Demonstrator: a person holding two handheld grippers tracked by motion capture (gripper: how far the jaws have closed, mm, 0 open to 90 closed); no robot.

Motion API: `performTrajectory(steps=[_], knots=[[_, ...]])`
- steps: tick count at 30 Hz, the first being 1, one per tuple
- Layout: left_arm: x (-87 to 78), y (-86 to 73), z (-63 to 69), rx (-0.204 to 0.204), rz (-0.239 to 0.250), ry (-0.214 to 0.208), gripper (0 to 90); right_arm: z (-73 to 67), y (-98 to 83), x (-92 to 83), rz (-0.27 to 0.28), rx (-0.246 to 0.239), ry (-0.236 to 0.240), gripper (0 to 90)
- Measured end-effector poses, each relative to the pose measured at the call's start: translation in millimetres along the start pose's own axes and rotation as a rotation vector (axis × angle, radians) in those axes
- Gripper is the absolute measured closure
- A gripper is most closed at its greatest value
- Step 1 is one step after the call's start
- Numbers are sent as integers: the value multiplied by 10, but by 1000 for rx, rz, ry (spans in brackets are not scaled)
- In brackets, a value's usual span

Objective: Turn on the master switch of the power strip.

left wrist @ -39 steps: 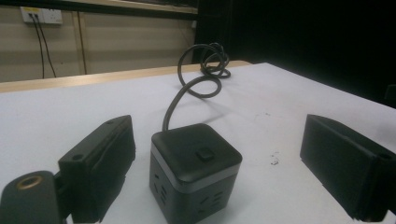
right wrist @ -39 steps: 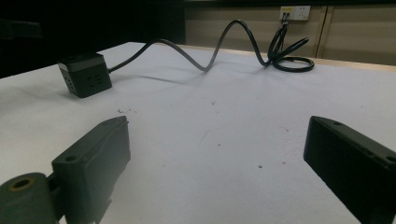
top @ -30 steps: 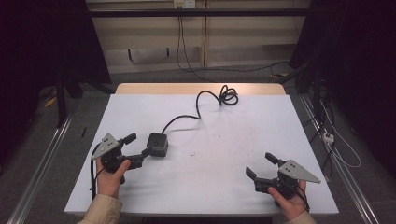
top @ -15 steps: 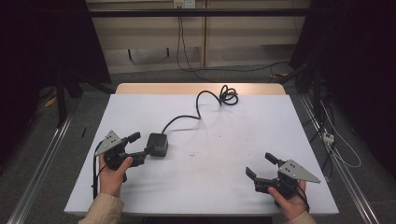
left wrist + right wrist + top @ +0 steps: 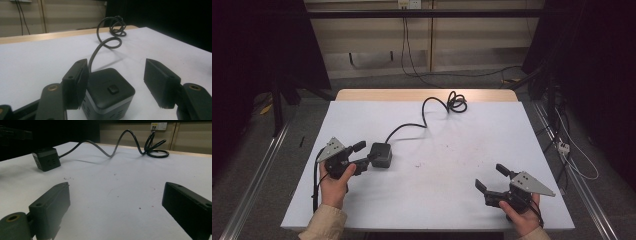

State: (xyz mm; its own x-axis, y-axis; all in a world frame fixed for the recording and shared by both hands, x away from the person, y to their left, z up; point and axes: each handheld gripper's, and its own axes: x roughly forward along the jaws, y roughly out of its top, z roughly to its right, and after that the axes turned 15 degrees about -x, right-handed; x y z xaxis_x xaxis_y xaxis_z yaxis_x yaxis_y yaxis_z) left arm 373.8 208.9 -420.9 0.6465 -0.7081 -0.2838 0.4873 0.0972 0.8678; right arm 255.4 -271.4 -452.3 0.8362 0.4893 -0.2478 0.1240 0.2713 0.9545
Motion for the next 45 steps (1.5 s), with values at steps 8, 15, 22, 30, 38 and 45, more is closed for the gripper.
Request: performTrajectory(steps=[8,15,22,30,38,45], knots=[[41,21,-4,6,-17,17,458,-3,0,-3,1,0,0,83],[55,23,-12,3,-29,13,546,-1,-1,-5,0,-3,2,83],[63,44,-7,10,-37,9,590,-2,-2,-3,-1,-3,2,83],[92,58,0,19,-52,6,647,-9,0,0,-4,-8,8,83],[96,71,3,22,-60,0,682,-7,0,-1,-2,-6,8,83],[108,71,3,18,-67,-4,726,-7,0,-1,0,-8,7,83]])
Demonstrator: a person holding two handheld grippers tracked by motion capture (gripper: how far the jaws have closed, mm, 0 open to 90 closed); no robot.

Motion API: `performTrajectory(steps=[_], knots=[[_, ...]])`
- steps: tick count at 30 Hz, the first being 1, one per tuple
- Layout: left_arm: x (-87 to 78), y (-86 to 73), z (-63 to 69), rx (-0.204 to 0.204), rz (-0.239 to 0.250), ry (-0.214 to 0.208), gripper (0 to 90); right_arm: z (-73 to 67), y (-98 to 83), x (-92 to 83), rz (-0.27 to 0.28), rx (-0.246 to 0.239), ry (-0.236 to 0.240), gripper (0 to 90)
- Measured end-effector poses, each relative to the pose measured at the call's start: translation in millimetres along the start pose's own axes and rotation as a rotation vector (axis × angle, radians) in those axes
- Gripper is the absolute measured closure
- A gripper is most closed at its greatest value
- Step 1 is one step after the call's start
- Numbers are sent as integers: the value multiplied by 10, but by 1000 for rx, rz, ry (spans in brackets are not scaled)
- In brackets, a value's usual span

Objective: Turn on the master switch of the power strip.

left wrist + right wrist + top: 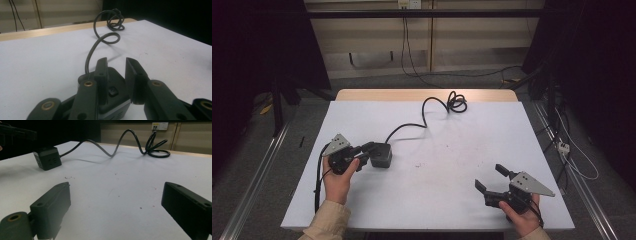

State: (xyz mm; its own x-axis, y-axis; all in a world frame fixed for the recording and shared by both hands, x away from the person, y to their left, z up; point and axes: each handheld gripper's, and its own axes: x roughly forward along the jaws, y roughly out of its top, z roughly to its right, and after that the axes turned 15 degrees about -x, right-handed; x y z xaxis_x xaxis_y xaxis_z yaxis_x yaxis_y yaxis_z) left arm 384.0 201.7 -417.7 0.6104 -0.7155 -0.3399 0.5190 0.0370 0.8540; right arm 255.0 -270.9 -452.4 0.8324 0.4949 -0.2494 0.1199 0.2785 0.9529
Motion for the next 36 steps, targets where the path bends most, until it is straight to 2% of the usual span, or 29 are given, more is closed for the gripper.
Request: performTrajectory(steps=[28,36], knots=[[8,-9,4,3,-31,2,897,-6,3,3,-1,1,4,84],[31,-21,0,4,-47,2,900,-2,3,2,0,-1,4,84]])
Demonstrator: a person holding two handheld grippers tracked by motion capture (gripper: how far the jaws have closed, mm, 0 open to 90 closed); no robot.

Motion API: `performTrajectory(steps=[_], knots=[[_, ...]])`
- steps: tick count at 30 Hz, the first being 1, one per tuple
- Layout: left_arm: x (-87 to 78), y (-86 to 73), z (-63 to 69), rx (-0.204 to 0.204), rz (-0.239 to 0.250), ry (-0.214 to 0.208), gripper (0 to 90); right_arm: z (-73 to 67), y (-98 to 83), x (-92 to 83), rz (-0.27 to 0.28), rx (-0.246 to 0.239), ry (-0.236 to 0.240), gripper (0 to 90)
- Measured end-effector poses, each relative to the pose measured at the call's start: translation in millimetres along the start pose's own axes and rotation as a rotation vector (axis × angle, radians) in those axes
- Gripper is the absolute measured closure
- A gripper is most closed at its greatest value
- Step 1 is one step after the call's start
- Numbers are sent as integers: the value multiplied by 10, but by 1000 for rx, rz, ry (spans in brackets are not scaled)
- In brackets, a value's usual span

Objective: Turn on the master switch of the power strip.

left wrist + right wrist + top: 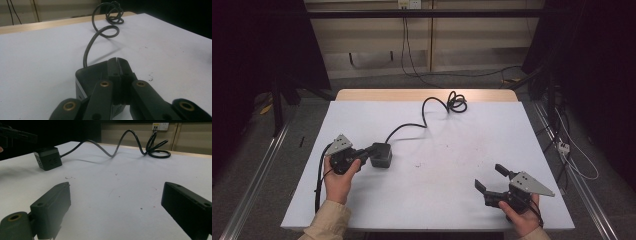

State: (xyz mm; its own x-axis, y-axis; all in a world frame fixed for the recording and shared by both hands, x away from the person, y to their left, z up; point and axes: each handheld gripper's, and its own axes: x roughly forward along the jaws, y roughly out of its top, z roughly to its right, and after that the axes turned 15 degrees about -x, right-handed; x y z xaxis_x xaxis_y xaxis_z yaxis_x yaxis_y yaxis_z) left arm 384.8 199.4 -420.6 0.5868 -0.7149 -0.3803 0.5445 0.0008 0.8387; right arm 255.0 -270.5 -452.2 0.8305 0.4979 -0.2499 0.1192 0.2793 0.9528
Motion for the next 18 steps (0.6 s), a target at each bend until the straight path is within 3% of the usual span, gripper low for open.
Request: performTrajectory(steps=[18], knots=[[55,-14,-9,-7,-26,21,900,-5,0,2,0,-1,4,85]])
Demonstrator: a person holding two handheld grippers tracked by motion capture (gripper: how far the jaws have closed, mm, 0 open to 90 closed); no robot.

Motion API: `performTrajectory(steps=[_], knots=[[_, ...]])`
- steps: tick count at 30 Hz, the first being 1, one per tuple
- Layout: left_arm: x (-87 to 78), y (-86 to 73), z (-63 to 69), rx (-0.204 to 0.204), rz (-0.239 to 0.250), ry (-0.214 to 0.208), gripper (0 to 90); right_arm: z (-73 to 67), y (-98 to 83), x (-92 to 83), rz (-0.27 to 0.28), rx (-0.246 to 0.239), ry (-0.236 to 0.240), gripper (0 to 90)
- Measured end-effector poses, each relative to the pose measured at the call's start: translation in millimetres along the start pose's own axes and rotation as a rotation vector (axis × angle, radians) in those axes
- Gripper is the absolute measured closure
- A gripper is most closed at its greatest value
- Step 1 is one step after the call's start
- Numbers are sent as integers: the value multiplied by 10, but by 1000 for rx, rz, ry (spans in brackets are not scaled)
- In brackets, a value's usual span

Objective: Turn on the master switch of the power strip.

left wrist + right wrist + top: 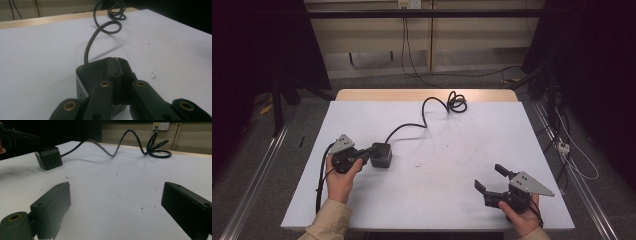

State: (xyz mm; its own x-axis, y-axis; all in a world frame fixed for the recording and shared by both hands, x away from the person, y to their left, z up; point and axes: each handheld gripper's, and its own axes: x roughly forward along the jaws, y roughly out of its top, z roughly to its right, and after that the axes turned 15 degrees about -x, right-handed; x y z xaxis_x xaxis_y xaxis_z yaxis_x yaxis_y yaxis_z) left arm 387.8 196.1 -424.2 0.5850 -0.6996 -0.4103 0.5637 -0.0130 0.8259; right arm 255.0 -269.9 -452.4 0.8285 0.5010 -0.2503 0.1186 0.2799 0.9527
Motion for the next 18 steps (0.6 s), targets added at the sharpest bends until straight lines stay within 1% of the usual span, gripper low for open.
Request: performTrajectory(steps=[2,5,10,18], knots=[[10,-3,-1,4,-3,0,900,-1,1,0,-1,0,-1,84],[18,-7,1,0,-1,0,900,0,0,0,-1,2,-1,85],[24,-8,1,11,-6,8,900,2,1,-3,0,2,-1,85],[42,-18,3,15,-12,11,900,2,1,-4,-1,2,-2,85]])
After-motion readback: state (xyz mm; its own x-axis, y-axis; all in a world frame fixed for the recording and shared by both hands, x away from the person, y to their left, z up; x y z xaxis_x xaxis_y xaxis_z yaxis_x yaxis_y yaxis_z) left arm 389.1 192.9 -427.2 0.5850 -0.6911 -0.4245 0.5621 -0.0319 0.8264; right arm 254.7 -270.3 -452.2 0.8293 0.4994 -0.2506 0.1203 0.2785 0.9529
